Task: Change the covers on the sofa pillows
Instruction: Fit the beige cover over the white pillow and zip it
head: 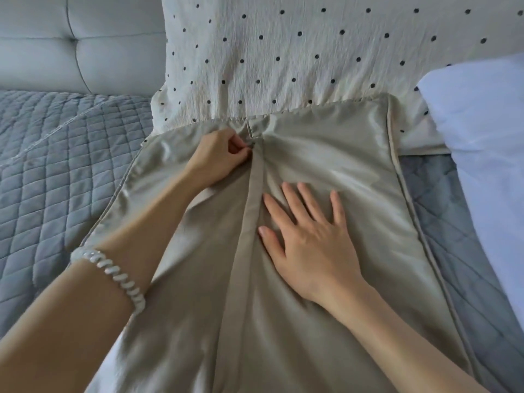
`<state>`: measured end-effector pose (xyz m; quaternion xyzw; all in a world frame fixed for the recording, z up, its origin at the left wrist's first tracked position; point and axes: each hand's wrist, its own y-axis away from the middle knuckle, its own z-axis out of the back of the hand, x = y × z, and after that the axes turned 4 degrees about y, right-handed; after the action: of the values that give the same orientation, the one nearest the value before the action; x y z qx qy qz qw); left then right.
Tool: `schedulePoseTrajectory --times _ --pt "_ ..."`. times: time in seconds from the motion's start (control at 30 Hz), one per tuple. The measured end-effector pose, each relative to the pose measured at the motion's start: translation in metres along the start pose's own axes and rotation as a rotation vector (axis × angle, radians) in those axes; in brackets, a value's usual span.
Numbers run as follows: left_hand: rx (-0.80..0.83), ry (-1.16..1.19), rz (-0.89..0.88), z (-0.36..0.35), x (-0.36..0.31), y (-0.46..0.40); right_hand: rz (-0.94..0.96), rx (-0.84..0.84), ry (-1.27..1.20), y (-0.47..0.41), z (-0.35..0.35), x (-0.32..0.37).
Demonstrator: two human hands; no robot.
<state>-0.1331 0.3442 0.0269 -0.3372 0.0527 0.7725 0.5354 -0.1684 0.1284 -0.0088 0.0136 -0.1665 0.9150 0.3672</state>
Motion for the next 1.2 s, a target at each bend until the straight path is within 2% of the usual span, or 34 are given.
schedulePoseTrajectory --times 0.27,0.4,0.47,0.53,0.6,0.67,0.77,0.87,0.93,1.0,1.07,1.2 --pt "0.026 -0.012 0.123 -0.005 -0.016 -0.006 0.027 -0.001 0.06 0.0 -0.001 -0.004" --pt "0.223 -0.061 0.074 0.002 -0.026 0.035 0.018 -0.022 0.05 -0.001 0.002 -0.004" --pt "0.321 -0.107 0.045 0.008 -0.027 0.078 -0.051 -0.092 -0.038 -0.001 0.007 -0.004" --pt "0.361 -0.2 0.031 0.018 -0.029 0.129 -0.215 -0.195 -0.053 0.003 0.019 -0.01" --pt "0.385 -0.257 0.1 0.03 -0.03 0.167 -0.411 -0.1 -0.014 0.006 0.035 -0.023" --pt "0.327 -0.275 0.244 0.045 -0.022 0.183 -0.562 0.049 -0.041 0.009 0.05 -0.041" --pt "0.141 -0.239 0.473 0.074 -0.002 0.192 -0.693 0.157 -0.146 0.01 0.067 -0.06" --pt "-0.002 -0.192 0.655 0.097 0.025 0.203 -0.798 0.174 -0.285 0.012 0.081 -0.063" --pt "-0.019 -0.212 0.744 0.104 0.044 0.208 -0.795 0.178 -0.341 0.016 0.089 -0.059" --pt "-0.025 -0.159 0.761 0.107 0.054 0.206 -0.75 0.162 -0.365 0.024 0.094 -0.048" --pt "-0.099 -0.058 0.719 0.11 0.046 0.199 -0.716 0.11 -0.393 0.034 0.098 -0.032" --pt "-0.298 -0.033 0.388 0.117 -0.004 0.171 -0.632 0.001 -0.414 0.054 0.117 -0.01"
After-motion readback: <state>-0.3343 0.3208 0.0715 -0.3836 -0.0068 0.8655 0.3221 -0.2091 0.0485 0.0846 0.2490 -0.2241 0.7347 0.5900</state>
